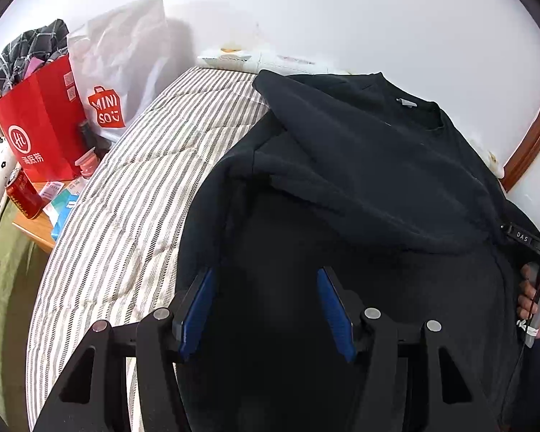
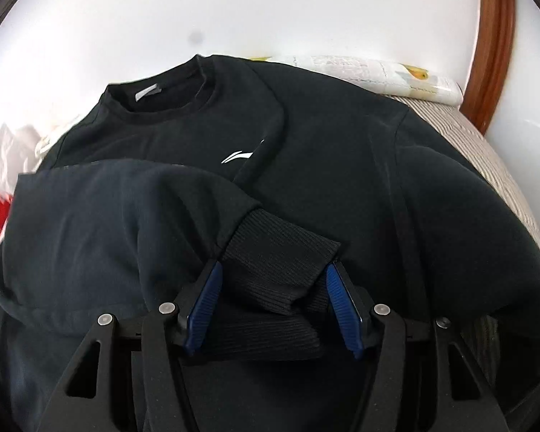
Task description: Fold small clothes
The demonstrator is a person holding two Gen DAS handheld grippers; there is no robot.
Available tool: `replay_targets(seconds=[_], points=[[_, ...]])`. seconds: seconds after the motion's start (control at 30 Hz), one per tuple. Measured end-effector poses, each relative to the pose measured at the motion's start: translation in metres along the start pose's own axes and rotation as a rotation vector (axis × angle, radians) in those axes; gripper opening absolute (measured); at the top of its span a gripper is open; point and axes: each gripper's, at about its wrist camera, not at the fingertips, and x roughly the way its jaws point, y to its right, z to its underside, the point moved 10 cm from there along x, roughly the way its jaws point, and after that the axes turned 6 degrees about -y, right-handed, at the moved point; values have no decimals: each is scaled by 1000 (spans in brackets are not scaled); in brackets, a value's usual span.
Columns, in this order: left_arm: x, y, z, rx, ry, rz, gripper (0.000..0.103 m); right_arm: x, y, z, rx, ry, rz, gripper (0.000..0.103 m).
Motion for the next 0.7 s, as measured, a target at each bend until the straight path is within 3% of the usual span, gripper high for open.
replay_targets(seconds=[0.03, 0.07, 0.17, 0.33, 0.53, 0.63, 0.7], points=[[1, 0, -1, 2, 2, -4, 56, 0, -1, -2, -8, 11, -2, 42], [2, 0, -3, 6, 9, -14, 56, 0, -5, -4, -35, 25, -11, 20], [11, -3, -4, 22, 9, -70, 56, -2, -9, -9, -75, 49, -11, 14], [16, -7, -1, 18, -1, -69, 56, -39, 22, -24, -42, 176, 61, 12], [7, -12, -7, 7, 19, -60, 56, -22, 34, -14, -58, 67, 142, 16], [4, -16, -10, 7, 22, -52, 56, -33, 26, -16, -80, 81, 220, 28], [5, -19, -13, 9, 21, -52, 56, -46, 6, -26, -99, 130, 210, 44]])
